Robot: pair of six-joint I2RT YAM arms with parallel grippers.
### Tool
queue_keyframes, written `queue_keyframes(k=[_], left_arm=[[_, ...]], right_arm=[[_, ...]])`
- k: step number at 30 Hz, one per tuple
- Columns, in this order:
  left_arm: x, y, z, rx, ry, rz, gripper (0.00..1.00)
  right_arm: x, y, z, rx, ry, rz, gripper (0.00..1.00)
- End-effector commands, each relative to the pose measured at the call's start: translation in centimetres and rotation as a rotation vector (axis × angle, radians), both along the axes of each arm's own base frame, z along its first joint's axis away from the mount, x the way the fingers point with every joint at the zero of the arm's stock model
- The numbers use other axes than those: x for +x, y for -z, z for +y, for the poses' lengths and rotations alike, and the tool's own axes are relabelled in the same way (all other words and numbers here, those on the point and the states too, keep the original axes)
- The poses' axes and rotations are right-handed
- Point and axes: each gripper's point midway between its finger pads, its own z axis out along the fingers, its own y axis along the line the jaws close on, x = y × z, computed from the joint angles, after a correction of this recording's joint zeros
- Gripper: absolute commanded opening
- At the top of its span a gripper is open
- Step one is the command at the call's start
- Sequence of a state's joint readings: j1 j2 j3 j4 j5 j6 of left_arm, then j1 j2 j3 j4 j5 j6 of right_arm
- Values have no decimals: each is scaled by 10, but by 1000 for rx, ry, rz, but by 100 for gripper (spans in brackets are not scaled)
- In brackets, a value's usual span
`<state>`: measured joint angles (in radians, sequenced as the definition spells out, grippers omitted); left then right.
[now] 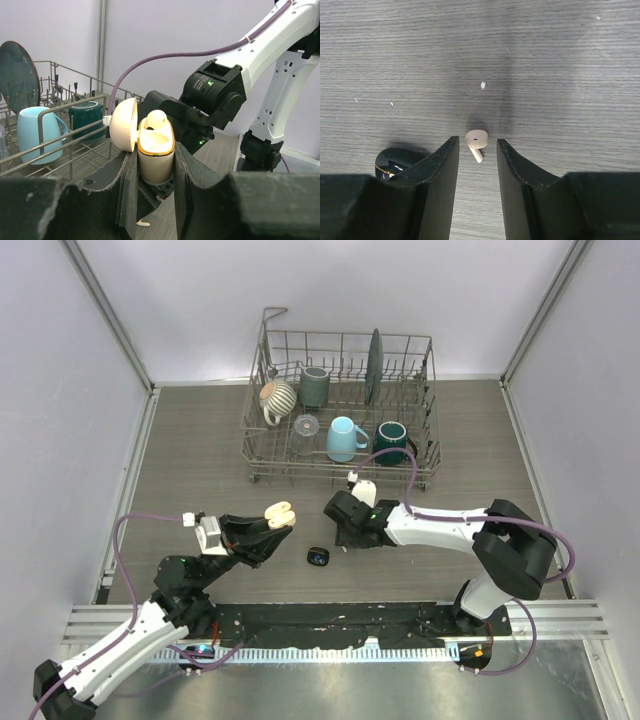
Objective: Insert the wireless bluetooth earbuds into the charging case
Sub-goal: Pick up the earbud from the center of the board.
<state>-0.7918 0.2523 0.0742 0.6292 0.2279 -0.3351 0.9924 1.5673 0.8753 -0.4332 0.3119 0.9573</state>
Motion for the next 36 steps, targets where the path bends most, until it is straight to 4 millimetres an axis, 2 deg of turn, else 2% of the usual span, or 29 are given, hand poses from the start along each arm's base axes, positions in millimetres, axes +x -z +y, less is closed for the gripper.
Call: queue_keyframes(k=[1,23,30,36], left_arm=[[0,-8,3,-25,-9,-16,0],[0,-6,1,-25,-5,-5,0],[0,-6,1,-27,-3,-1,0],[0,-6,1,-26,-1,1,0]], right_arm=[[9,-9,14,46,15,-20,40],[10,3,13,3,2,-10,33],[10,5,10,-14,2,-6,34],[11,6,5,-50,-4,-14,38]])
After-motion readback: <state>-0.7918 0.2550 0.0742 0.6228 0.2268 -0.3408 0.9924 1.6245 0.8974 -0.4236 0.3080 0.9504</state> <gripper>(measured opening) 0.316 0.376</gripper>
